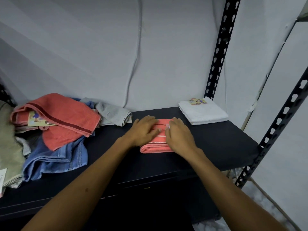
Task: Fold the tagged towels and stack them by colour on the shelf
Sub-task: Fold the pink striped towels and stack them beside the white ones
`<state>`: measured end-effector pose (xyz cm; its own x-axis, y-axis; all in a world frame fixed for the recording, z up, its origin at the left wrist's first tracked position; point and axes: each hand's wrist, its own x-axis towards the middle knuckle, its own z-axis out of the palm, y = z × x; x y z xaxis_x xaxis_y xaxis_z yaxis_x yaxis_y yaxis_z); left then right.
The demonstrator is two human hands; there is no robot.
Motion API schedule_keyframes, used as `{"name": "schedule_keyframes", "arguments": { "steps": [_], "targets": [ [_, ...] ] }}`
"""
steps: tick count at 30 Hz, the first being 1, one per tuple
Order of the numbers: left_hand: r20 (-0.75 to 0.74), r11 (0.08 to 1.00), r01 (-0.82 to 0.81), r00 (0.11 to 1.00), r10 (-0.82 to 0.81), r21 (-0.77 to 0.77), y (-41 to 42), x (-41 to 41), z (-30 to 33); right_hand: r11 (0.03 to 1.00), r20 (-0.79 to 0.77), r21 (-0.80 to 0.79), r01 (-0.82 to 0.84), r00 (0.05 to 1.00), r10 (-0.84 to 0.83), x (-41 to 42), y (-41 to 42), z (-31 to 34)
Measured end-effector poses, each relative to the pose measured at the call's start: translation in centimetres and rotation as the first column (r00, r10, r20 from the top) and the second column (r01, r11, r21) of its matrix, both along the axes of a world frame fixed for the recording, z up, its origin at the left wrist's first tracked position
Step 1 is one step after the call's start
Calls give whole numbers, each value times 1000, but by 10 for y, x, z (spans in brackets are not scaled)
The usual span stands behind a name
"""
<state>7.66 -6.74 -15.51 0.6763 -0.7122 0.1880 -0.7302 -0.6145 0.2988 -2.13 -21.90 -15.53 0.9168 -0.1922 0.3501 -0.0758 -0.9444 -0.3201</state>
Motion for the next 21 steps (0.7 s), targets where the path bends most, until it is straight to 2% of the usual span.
{"name": "schedule_keyframes", "arguments": {
  "steps": [3,7,14,16,18,19,21],
  "targets": [
    [-172,985,-15,984,45,173,-3,4,-14,998,-165,-61,6,986,-16,1,-2,-15],
    [-174,971,-13,983,55,237,3,7,-17,997,-299,-76,-22,954,-1,-4,0,-24],
    [-142,965,-60,985,99,256,8,-2,-19,993,-320,-87,-80,946,48,-7,-5,-27],
    [-98,973,-96,988,119,212,11,-9,-19,983,-346,-74,-168,929,133,-8,-13,-21],
    [13,982,-166,986,165,89,18,-17,-20,967,-378,-57,-249,902,210,-8,-29,-12],
    [50,981,-194,980,193,7,22,-21,-20,967,-393,-62,-246,897,203,-7,-37,-6],
    [61,970,-179,980,191,-164,27,-26,-22,988,-366,-118,-103,929,53,-4,-51,5]
  ]
}}
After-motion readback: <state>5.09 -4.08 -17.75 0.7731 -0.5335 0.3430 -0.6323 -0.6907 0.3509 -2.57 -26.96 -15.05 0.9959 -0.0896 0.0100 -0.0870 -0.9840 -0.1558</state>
